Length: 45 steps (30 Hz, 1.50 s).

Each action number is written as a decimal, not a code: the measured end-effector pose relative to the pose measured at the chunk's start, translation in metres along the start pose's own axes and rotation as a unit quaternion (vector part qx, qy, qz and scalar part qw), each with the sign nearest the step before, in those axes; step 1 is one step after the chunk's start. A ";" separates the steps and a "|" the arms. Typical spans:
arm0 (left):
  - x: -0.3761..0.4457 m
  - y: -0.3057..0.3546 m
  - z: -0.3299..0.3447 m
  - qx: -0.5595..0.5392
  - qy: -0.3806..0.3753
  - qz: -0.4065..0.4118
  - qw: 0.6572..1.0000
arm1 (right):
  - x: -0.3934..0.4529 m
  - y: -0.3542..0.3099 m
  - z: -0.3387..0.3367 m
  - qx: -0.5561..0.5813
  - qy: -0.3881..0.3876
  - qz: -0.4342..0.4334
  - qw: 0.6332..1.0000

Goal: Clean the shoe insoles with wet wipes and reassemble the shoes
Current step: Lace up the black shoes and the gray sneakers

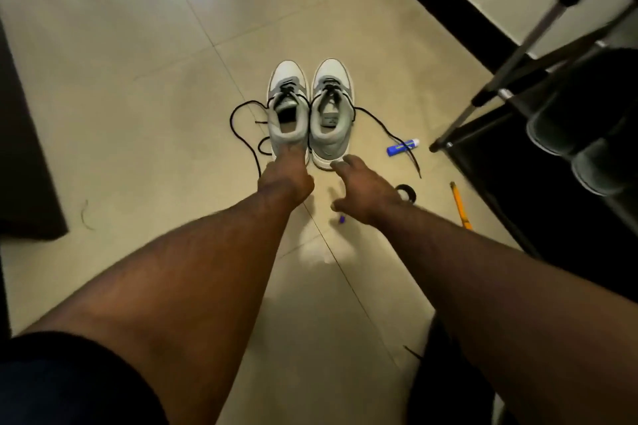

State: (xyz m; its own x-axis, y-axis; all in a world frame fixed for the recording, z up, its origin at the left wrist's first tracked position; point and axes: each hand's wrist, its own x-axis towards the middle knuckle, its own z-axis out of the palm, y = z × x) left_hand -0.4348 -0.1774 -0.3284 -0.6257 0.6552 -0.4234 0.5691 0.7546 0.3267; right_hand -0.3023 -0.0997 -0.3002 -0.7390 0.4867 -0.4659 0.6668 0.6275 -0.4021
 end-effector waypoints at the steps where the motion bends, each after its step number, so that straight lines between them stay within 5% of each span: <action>1: 0.015 -0.006 0.002 -0.009 0.022 0.003 1.000 | 0.022 -0.004 -0.002 -0.001 0.009 -0.005 1.000; 11: 0.077 -0.029 0.001 -0.053 0.082 0.007 0.995 | 0.131 -0.002 -0.001 -0.068 0.077 0.029 0.994; 15: 0.013 -0.022 0.008 -0.133 0.108 0.015 0.985 | 0.064 -0.005 -0.011 -0.058 0.087 -0.010 0.994; 21: -0.143 0.015 0.059 -0.103 0.132 -0.018 0.986 | -0.104 0.016 0.026 -0.074 0.080 -0.071 0.991; 32: -0.298 -0.013 0.134 -0.060 0.003 -0.100 0.993 | -0.262 0.023 0.156 -0.005 0.027 0.031 0.999; 36: -0.291 -0.019 0.151 -0.072 -0.099 -0.220 0.968 | -0.259 0.027 0.170 -0.019 -0.074 0.061 0.995; 38: -0.286 -0.011 0.149 0.019 -0.137 -0.203 0.969 | -0.250 0.031 0.169 -0.040 -0.128 0.054 0.989; 42: -0.288 0.003 0.134 0.112 -0.047 -0.146 0.982 | -0.235 0.034 0.149 0.036 -0.204 0.053 0.977; 45: -0.276 0.008 0.128 -0.012 0.047 -0.056 0.997 | -0.226 0.044 0.121 0.190 -0.058 0.068 0.978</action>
State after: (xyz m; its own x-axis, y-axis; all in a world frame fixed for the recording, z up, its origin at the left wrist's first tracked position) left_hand -0.1893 -0.3562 -0.3171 -0.7324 0.5668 -0.3772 0.4813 0.8229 0.3018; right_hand -0.0940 -0.2555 -0.3085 -0.6405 0.4633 -0.6125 0.7616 0.2804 -0.5843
